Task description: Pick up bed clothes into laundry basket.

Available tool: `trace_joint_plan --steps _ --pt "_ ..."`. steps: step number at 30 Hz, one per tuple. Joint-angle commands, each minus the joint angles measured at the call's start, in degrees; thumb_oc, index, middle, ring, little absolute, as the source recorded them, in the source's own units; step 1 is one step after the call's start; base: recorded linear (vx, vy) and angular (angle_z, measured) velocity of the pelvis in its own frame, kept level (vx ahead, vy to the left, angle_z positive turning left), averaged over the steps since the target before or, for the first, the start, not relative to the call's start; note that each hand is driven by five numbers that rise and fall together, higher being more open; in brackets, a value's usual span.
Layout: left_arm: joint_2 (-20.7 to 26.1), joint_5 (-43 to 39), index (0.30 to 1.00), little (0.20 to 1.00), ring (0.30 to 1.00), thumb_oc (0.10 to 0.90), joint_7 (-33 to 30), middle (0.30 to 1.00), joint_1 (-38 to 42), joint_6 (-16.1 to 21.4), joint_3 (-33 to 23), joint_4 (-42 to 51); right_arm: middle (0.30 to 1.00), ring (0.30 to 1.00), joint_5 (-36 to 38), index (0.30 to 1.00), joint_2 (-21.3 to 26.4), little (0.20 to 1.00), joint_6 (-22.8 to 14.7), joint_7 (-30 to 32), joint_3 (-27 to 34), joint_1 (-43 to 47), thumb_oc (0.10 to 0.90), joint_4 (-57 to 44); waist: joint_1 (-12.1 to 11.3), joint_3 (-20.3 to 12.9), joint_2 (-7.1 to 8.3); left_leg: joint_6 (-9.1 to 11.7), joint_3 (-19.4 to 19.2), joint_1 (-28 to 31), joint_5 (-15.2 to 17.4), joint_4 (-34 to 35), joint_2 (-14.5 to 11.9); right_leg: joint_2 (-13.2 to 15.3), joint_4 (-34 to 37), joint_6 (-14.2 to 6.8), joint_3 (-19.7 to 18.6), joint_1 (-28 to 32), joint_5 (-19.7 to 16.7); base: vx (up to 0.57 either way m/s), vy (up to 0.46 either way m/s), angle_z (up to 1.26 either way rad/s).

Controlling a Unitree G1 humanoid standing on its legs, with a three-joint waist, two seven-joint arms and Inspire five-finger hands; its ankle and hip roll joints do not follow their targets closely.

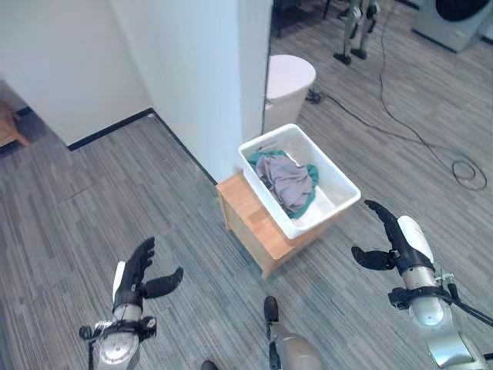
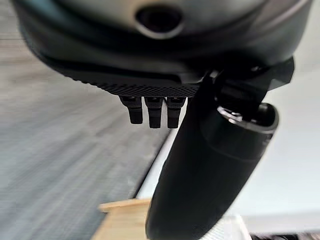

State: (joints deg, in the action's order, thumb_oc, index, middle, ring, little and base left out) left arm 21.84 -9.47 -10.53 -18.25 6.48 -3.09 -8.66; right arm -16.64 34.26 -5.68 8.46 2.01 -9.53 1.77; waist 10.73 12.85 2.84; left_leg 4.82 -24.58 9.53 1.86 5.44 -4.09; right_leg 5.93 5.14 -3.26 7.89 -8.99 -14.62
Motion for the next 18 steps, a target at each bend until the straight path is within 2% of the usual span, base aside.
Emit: trace_joint_plan --steps 1,3,4,5,6,7,8,9,10,13,14,15,16,18 --pt "5.5 1.0 0.9 0.9 0.9 0.8 -0.9 0.9 6.1 5.7 -5.9 7.7 0.9 0.9 1.7 0.9 0.4 0.9 -4.2 1.9 1.9 3.7 0.8 -5.5 1.3 -2.3 -0.07 0.3 2.1 2.1 3.5 -0.4 -3.0 1.6 -0.1 -7.2 0.8 0.2 2.8 -0.25 0.044 0.41" --pt "6.7 0.2 0.9 0.9 0.9 0.8 -1.4 0.9 6.8 6.2 -7.0 8.8 0.9 0.9 2.0 0.9 -0.4 0.9 -4.9 3.0 2.4 5.0 0.8 -7.4 0.5 -1.1 1.73 0.6 3.2 0.7 2.9 -0.4 -3.5 2.0 -0.8 -8.5 1.4 -0.7 1.9 -0.34 -0.019 0.49" --pt "7.2 -1.5 0.9 0.9 0.9 0.8 -2.2 0.9 8.5 6.4 -6.6 8.8 0.9 0.9 2.4 0.9 -1.2 0.9 -4.6 4.3 1.2 8.1 0.8 -6.3 -0.3 -0.1 2.86 0.6 4.6 -1.4 1.6 -0.4 -4.2 1.3 -4.9 -9.9 -0.1 -2.4 3.0 -0.43 -0.069 0.48" --pt "7.4 -2.3 0.9 0.9 0.9 0.8 -2.3 0.9 9.1 6.3 -6.5 8.6 0.9 0.9 2.4 0.9 -1.3 0.9 -4.4 4.6 0.7 8.8 0.8 -6.1 -0.8 0.0 3.15 0.3 5.1 -2.5 1.1 -0.4 -4.6 0.6 -7.1 -9.6 -1.1 -2.6 4.8 -0.57 -0.081 0.73" --pt "7.7 -3.3 0.9 0.9 0.9 0.8 -2.2 0.9 9.5 6.4 -6.0 9.3 0.9 0.9 2.1 0.9 -1.6 0.9 -4.3 5.3 0.3 9.4 0.8 -6.3 -2.0 0.4 3.36 -0.6 7.3 -5.9 -0.7 -0.4 -4.9 -0.4 -12.7 -8.4 -4.3 -0.8 8.6 -0.38 -0.035 0.61" --pt "7.7 -3.8 0.9 0.9 0.9 0.8 -2.1 0.9 9.1 6.4 -5.9 9.6 0.9 0.9 2.0 0.9 -1.8 0.9 -4.1 5.5 0.5 9.3 0.8 -6.5 -2.5 0.4 3.18 -1.0 8.6 -6.7 -0.9 -0.4 -4.8 -0.5 -15.1 -7.8 -5.4 0.4 10.4 -0.3 -0.021 0.68" --pt "7.8 -3.8 0.9 0.9 0.9 0.8 -2.1 0.9 9.1 6.4 -5.9 9.6 0.9 0.9 2.0 0.9 -1.8 0.9 -4.1 5.5 0.5 9.3 0.8 -6.5 -2.4 0.3 3.27 -1.0 8.6 -7.0 -1.2 -0.4 -4.8 -0.4 -15.1 -7.7 -5.4 0.1 10.2 -0.16 -0.011 0.59" --pt "7.9 -3.8 0.9 0.9 0.9 0.8 -2.6 0.9 9.2 6.4 -5.9 9.9 0.9 0.9 1.6 0.9 -2.1 0.9 -4.0 6.1 0.7 9.3 0.8 -6.7 -2.9 0.5 2.99 -1.4 10.2 -8.1 -1.7 -0.4 -4.6 -0.7 -19.1 -7.3 -7.6 1.6 11.5 -0.24 -0.036 0.93" --pt "7.5 -5.0 0.9 0.9 0.9 0.8 -3.0 0.9 9.0 6.1 -6.2 10.1 0.9 0.9 0.9 0.9 -2.8 0.9 -3.7 7.0 2.0 8.6 0.8 -7.4 -3.8 0.4 2.56 -1.8 13.6 -10.6 -3.5 -0.4 -4.2 -1.9 -26.9 -6.6 -11.7 2.6 13.5 -0.25 -0.055 0.94" --pt "7.2 -5.7 0.9 0.9 0.9 0.8 -3.4 0.9 8.1 5.8 -7.1 10.4 0.9 0.9 0.3 0.9 -3.0 0.9 -3.6 7.4 2.9 7.6 0.8 -8.4 -4.6 0.6 2.48 -1.6 16.3 -12.4 -4.9 -0.4 -3.8 -2.6 -31.1 -6.1 -14.3 3.5 13.8 -0.15 -0.114 1.03" --pt "7.0 -6.0 0.9 0.9 0.9 0.8 -3.9 0.9 8.0 5.7 -7.6 10.5 0.9 0.9 0.0 0.9 -3.1 0.9 -3.5 8.2 3.5 7.6 0.8 -9.0 -5.0 0.7 3.07 -1.3 17.4 -14.0 -5.9 -0.4 -3.6 -2.0 -28.5 -5.9 -15.7 5.8 14.1 -0.31 -0.266 1.11" --pt "6.8 -7.2 0.9 0.9 0.9 0.8 -4.0 0.9 7.8 5.8 -7.6 10.5 0.9 0.9 0.0 0.9 -2.9 0.9 -3.5 8.2 3.4 8.0 0.8 -9.7 -5.9 1.0 3.06 -0.8 18.5 -16.4 -7.4 -0.4 -4.1 -1.9 -24.5 -4.6 -15.5 7.3 16.3 -0.47 -0.375 0.9" --pt "6.1 -8.7 0.9 0.9 0.9 0.8 -3.9 0.9 7.4 5.6 -8.3 10.3 0.9 0.9 0.5 0.9 -2.9 0.9 -3.6 8.5 3.1 9.1 0.8 -10.1 -7.9 0.6 3.5 0.6 18.9 -20.9 -9.9 -0.4 -4.9 -3.4 -15.2 -2.2 -15.7 11.1 24.2 -0.48 -0.404 0.66" --pt "5.4 -9.2 0.9 0.9 0.9 0.8 -3.9 0.9 6.5 5.7 -9.2 10.4 0.9 0.9 0.7 0.9 -2.4 0.9 -4.1 8.7 2.6 10.2 0.8 -10.9 -9.9 0.9 2.8 3.2 19.3 -24.4 -13.1 -0.4 -6.9 -4.8 -8.5 -0.6 -13.5 12.5 24.6 -0.34 -0.369 0.39"
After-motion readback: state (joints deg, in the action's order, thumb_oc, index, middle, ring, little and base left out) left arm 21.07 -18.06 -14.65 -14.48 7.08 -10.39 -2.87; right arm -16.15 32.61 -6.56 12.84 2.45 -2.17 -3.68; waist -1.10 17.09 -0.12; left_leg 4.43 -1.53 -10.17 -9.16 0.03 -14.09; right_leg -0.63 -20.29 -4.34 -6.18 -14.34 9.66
